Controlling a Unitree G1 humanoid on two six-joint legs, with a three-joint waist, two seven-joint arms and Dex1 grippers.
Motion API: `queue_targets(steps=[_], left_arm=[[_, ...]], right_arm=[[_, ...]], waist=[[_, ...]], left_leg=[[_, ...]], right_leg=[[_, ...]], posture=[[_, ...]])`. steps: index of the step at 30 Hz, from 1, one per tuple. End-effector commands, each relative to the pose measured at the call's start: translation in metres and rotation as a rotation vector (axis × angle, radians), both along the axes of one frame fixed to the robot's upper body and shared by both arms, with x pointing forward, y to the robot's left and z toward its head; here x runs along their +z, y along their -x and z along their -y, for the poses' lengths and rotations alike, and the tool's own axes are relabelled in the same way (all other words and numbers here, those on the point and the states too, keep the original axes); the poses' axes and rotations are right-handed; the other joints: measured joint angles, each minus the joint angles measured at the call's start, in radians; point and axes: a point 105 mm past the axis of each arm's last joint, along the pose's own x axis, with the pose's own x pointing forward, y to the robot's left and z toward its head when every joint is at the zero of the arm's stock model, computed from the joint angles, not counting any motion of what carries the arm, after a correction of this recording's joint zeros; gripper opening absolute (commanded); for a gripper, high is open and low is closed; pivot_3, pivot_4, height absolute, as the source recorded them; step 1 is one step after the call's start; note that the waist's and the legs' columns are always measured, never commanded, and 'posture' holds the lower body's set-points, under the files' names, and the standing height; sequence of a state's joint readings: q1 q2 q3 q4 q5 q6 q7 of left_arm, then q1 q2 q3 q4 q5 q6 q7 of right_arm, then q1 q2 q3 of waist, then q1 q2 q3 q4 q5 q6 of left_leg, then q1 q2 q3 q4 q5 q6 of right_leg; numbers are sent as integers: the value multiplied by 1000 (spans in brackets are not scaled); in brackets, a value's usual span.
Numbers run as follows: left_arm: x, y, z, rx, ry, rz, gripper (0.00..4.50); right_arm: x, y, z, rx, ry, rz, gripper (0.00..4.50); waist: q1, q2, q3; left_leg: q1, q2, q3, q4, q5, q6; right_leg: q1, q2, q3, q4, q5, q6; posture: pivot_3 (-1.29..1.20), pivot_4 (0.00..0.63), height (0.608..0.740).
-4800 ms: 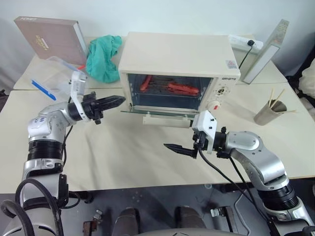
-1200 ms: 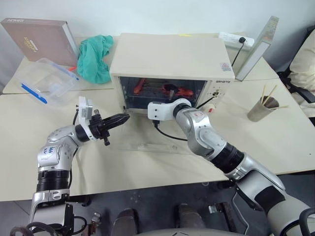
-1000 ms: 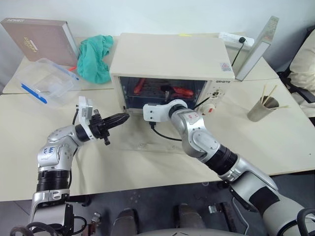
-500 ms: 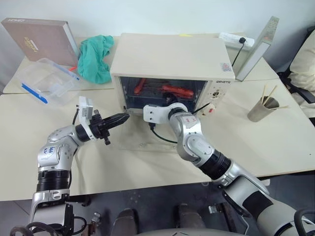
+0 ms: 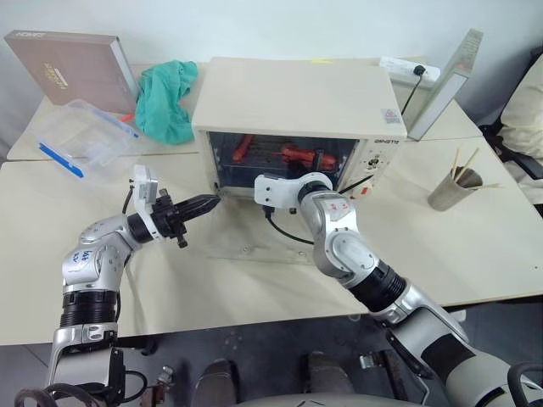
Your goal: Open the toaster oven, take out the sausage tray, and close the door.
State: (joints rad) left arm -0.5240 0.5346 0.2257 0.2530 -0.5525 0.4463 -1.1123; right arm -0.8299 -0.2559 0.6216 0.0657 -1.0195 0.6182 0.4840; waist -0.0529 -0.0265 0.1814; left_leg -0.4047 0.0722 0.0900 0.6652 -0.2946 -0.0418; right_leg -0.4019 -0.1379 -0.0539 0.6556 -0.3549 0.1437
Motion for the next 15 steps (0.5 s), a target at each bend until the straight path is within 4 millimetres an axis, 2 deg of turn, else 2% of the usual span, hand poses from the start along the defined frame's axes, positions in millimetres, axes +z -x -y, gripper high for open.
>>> queue_targets(steps=[1,10,15], left_arm=[[14,1,-7,-10,15,33,0],[18,-4,-26,-21,22,-13,0],[24,-6,-35,-28,52,-30,0]], right_arm=[[5,9,3,58,-19,25,55],[-6,33,13,122,10,16,55],[-11,53,14,154,11,29,55]], waist=[[0,0,0],[2,0,0],[6,0,0]], left_leg=[[0,0,0,0,0,0],[0,0,0,0,0,0],[0,0,0,-1,0,0]], right_leg=[[0,0,0,0,0,0],[0,0,-1,-1,0,0],[0,-1,-3,-1,0,0]], posture=[[0,150,740],[0,150,740],[0,150,740]])
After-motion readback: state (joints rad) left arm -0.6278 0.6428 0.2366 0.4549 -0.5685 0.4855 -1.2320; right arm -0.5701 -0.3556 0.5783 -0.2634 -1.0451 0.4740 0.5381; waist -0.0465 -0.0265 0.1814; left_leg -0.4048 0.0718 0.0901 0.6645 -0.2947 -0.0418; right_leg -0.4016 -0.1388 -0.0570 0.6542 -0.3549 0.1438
